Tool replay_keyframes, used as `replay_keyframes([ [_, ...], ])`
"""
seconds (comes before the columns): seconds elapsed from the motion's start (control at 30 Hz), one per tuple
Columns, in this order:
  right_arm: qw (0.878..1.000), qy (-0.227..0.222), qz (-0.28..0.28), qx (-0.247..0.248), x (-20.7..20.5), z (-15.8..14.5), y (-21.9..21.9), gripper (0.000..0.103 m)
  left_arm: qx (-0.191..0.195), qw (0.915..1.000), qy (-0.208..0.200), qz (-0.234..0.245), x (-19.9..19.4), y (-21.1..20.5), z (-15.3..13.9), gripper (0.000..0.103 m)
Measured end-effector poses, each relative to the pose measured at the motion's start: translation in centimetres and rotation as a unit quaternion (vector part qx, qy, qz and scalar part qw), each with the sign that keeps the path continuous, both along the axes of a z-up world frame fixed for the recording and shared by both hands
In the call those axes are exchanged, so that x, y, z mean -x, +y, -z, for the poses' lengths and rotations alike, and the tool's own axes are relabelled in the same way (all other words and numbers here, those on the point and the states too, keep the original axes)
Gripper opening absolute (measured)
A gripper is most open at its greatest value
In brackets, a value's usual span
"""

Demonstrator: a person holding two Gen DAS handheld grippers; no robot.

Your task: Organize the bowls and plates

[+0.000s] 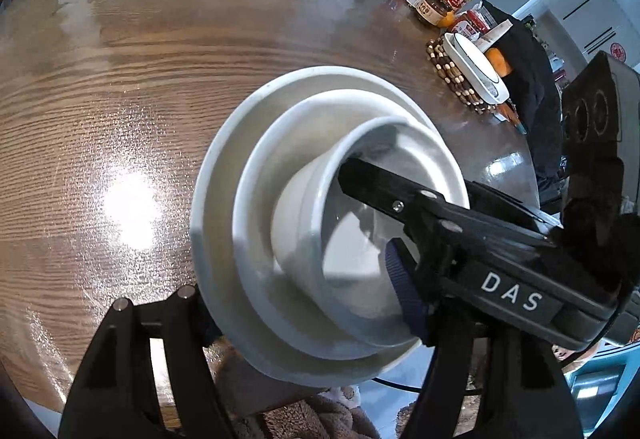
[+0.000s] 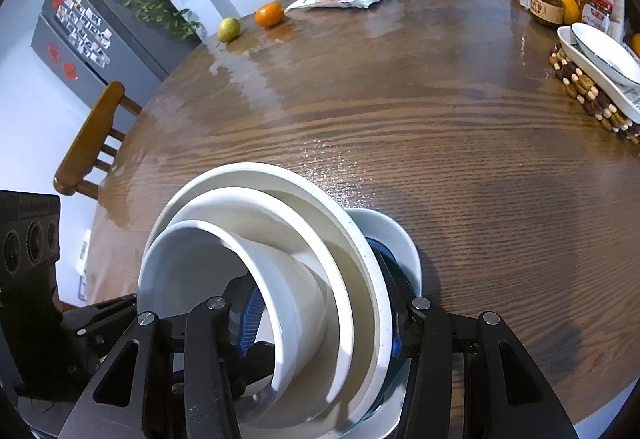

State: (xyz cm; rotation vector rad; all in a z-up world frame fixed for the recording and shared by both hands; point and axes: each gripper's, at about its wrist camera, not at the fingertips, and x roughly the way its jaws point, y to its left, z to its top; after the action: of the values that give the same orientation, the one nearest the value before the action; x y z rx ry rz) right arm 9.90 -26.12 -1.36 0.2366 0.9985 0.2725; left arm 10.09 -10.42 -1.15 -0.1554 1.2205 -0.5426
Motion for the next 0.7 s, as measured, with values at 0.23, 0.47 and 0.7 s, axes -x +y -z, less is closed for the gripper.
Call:
replay_keyframes([
  [0.23, 0.999, -0.013, 0.006, 0.03, 0.1, -0.8, 0.2, 0.05, -0.022, 0.9995, -0.023, 0.005, 0.0, 0.0, -0.5, 0.07],
  [0.47, 0.999, -0.014, 0.011, 0.033, 0.1, -1.0, 0.0, 0.05, -0.038, 0.9987, -0.029, 0.016, 0.0, -0.2, -1.0, 0.072],
  [0.7, 0.999, -0.018, 0.024, 0.036, -0.1, -1.1, -0.1, 0.05, -0.105, 0.9859, -0.13, -0.006, 0.8, 0.5, -3.0, 0.086],
])
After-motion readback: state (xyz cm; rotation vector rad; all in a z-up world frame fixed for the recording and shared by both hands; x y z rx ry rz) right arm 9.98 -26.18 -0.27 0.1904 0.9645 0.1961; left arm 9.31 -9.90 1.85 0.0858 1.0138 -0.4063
